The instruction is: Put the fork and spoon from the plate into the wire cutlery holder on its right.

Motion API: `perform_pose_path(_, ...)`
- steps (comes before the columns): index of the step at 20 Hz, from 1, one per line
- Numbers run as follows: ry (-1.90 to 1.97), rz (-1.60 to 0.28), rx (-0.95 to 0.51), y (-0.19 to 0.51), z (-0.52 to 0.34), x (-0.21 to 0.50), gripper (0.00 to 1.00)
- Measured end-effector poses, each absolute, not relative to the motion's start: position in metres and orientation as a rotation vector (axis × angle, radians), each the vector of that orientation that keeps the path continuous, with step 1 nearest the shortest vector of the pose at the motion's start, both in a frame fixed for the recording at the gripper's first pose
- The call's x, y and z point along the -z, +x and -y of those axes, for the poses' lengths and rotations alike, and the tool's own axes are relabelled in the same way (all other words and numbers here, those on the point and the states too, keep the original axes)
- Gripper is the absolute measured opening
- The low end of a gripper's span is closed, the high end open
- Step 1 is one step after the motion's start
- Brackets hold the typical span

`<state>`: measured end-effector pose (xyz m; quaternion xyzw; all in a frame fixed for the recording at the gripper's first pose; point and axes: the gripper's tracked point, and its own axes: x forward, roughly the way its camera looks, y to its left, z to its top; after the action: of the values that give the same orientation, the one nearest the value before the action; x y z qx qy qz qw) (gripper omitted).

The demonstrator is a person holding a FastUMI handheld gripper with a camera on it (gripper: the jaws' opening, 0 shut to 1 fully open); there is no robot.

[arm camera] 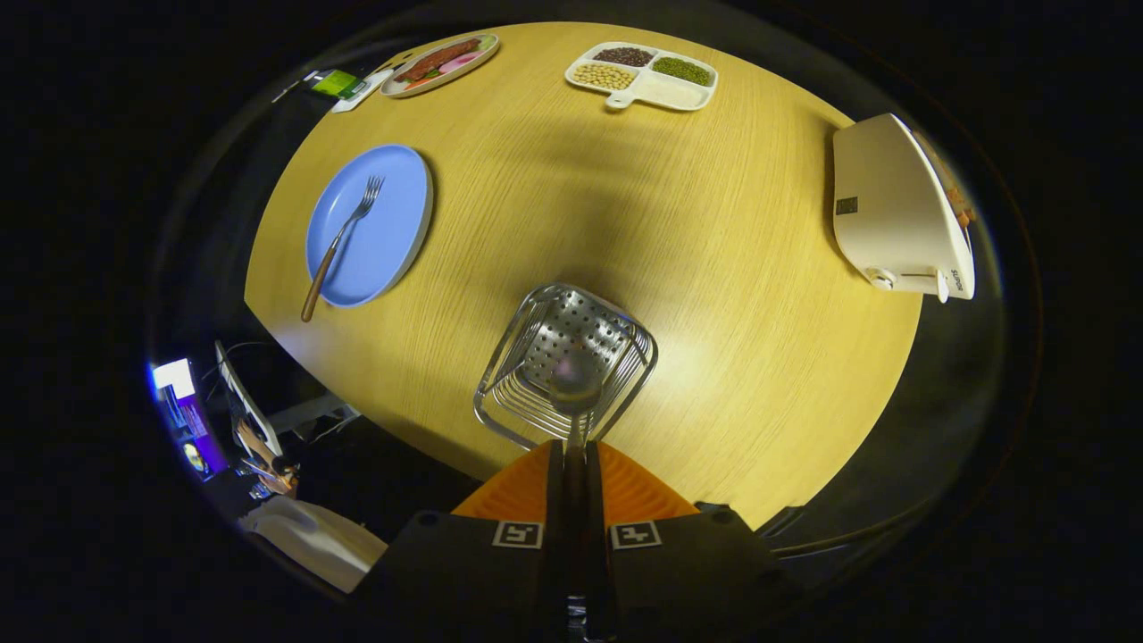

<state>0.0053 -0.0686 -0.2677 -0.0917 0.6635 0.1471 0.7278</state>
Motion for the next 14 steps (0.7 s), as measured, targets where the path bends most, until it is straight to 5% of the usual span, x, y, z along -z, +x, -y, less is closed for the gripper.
perform_pose_path(4,-0.139,-1.400,-0.335,0.013,0.062,0.259,0.17)
perform_pose_path(6,-0.115,-1.344,-0.344,0.016,0.058,0.251,0.34)
perform_pose_path(9,-0.062,-1.242,-0.372,0.015,0.045,0.232,0.85)
perform_pose_path(12,-0.038,-1.137,-0.370,0.014,0.034,0.211,1.00)
perform_pose_path(14,-0.027,-1.068,-0.371,0.014,0.025,0.200,0.99)
